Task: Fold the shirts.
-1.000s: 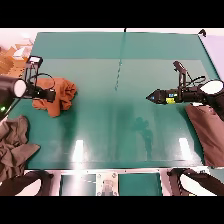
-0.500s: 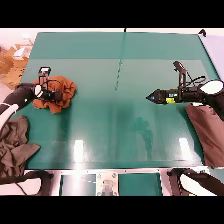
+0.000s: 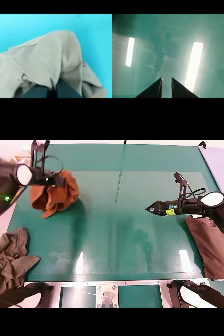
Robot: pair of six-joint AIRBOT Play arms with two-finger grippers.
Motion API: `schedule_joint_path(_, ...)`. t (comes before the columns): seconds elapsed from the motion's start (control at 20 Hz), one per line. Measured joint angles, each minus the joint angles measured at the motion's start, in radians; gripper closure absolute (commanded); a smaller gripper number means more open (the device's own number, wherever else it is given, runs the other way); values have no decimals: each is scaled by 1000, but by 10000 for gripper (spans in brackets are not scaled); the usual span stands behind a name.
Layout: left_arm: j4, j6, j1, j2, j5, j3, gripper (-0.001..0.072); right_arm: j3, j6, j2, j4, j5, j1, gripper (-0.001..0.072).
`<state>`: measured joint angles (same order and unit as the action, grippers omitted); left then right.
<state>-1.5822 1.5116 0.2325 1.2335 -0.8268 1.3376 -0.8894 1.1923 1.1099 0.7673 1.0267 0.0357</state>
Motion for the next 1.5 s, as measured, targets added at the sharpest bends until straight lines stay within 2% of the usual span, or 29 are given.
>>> schedule_joint_path(0.05,18,-3,42,-13,-3,21,688,-2,6,0,-23,14,0,568)
schedule_joint_path(0.1,40,-6,84,-16,-7,34,688,-5,10,0,-42,32,0,660)
schedule_joint_path(0.15,64,-7,132,-9,-14,43,688,-11,17,0,-57,53,1,694)
schedule_joint_path(0.3,130,-10,270,51,-7,60,682,-53,32,-2,-85,101,31,693)
schedule_joint_path(0.35,156,-10,315,84,0,62,424,-71,36,-2,-89,117,45,644)
schedule_joint_path(0.4,181,-13,356,118,11,64,112,-91,40,-2,-95,129,60,488)
schedule_joint_path(0.45,202,-12,388,148,20,66,66,-109,42,-2,-97,137,76,310)
schedule_joint_path(0.5,221,-10,410,175,22,67,66,-122,43,-2,-98,142,91,262)
schedule_joint_path(0.55,221,-8,420,192,21,69,66,-131,44,-2,-101,151,105,257)
schedule_joint_path(0.6,221,-4,420,201,17,75,66,-138,47,-2,-101,159,119,221)
schedule_joint_path(0.95,204,8,208,190,-253,116,65,-40,47,15,-57,150,154,217)
schedule_joint_path(1.1,212,10,110,188,-299,25,66,27,30,70,-57,111,154,218)
schedule_joint_path(1.35,320,5,39,225,-125,-153,66,45,-42,233,-153,43,110,218)
schedule_joint_path(1.5,457,-34,30,284,5,-190,67,-7,-75,352,-205,23,64,221)
